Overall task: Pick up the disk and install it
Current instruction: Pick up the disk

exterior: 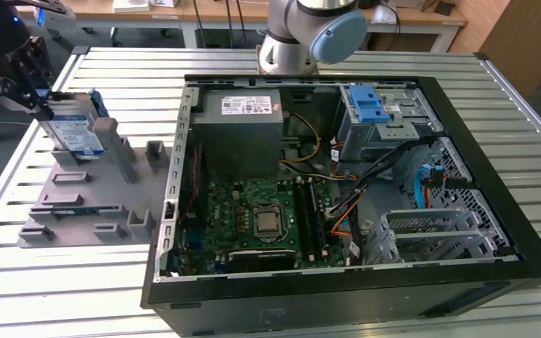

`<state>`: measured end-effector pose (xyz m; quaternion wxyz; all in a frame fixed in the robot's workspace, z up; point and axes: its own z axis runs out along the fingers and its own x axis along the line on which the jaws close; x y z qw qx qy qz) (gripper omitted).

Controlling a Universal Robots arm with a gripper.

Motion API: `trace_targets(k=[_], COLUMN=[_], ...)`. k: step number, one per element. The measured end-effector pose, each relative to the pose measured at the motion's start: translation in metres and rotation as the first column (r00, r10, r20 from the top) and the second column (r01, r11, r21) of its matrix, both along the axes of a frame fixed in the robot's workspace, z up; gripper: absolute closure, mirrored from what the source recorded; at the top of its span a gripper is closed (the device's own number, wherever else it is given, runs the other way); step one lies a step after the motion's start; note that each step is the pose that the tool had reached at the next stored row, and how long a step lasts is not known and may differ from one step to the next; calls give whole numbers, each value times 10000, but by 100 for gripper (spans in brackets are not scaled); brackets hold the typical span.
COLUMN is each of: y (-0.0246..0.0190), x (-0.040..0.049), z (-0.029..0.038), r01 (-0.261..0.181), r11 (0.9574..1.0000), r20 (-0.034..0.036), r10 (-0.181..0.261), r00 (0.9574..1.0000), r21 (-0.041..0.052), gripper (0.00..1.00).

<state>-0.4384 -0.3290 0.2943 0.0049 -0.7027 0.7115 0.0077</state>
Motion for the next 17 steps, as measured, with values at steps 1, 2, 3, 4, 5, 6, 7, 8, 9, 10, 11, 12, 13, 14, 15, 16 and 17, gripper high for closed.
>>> trace_targets(k=[1,2,3,4,5,6,7,8,9,10,11,12,13,14,15,16,17], y=[0,0,0,0,0,0,0,0,0,0,0,0,0,0,0,0,0], x=[0,0,0,0,0,0,0,0,0,0,0,0,0,0,0,0,0], z=[3,7,13,19,24,29,35,38,41,43,45,47,49,51,54,56,58], r01=[0,0,0,0,0,0,0,0,0,0,0,0,0,0,0,0,0], r11=[10000,10000,10000,10000,10000,10000,10000,10000,10000,10000,10000,10000,10000,10000,10000,10000,10000], r20=[-2,-4,-5,-3,0,0,0,1,2,2,1,0,0,0,-1,0,0], r10=[0,0,0,0,0,0,0,0,0,0,0,0,0,0,0,0,0], r00=[10000,10000,10000,10000,10000,10000,10000,10000,10000,10000,10000,10000,10000,10000,10000,10000,10000], r21=[-1,-1,-2,-2,-1,-1,0,0,1,0,0,0,0,0,0,0,0], gripper=[64,64,64,64,64,64,64,64,64,64,64,64,64,64,64,64,64])
